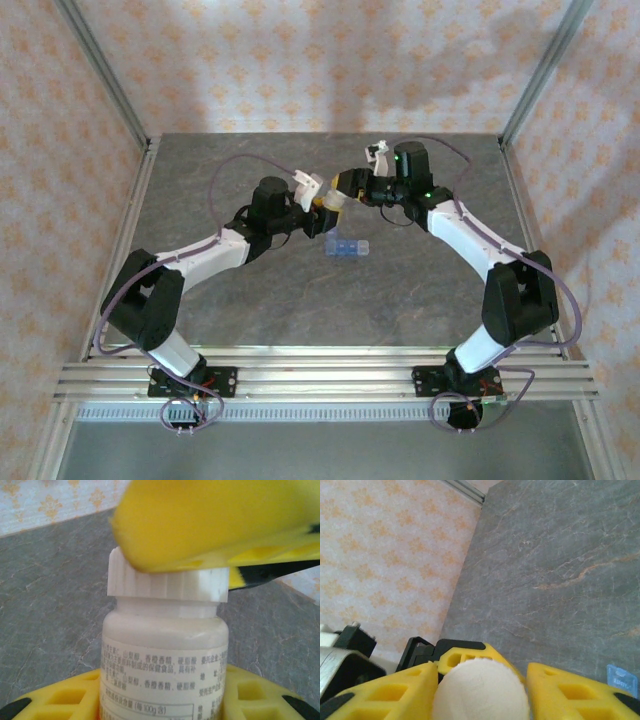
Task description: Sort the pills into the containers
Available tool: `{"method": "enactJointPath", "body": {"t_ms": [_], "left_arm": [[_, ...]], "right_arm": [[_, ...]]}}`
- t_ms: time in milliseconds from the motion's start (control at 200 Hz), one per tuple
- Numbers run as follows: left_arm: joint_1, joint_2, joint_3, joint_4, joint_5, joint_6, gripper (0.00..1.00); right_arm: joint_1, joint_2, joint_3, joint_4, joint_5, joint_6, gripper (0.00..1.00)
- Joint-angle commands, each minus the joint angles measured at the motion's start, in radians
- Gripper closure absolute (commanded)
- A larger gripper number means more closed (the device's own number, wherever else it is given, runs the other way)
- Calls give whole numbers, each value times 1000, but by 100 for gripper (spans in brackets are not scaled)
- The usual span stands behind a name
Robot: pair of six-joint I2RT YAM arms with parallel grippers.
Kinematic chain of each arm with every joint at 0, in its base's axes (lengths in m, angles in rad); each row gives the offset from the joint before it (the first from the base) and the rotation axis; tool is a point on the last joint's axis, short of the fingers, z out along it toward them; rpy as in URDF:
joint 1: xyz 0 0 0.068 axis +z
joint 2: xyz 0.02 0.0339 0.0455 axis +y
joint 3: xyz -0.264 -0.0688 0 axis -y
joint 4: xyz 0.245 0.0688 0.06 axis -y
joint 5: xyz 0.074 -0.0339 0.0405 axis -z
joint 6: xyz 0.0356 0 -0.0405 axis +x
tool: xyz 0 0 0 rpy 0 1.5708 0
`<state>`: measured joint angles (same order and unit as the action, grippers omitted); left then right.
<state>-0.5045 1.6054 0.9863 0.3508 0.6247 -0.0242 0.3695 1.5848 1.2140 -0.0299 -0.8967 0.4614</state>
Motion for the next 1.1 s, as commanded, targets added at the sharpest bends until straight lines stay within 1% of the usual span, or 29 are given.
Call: {"method": "enactJointPath", "body": {"t_ms": [0, 60, 185, 435, 510, 876, 1096], "left_arm": [[-15, -26, 43, 3, -11, 55, 100], [-17, -30, 40, -19, -57, 91, 100], [-24, -45, 9, -15, -155, 144, 100], [-43, -52, -6, -36, -254, 232, 100], [-48, -50, -4, -39, -263, 243, 100], [-60, -29, 22, -56, -267, 248, 100], [-64, -24, 24, -50, -268, 246, 100]], "right_arm": [[-4, -42, 31, -1, 27, -5, 37], [-10, -50, 38, -13, 48, 17, 32], [-22, -65, 39, -21, 73, 83, 27], [-21, -53, 51, -88, 151, 214, 24], [-17, -44, 51, -86, 159, 235, 24], [35, -11, 69, -88, 169, 237, 26], [54, 6, 63, -83, 170, 237, 32]]}}
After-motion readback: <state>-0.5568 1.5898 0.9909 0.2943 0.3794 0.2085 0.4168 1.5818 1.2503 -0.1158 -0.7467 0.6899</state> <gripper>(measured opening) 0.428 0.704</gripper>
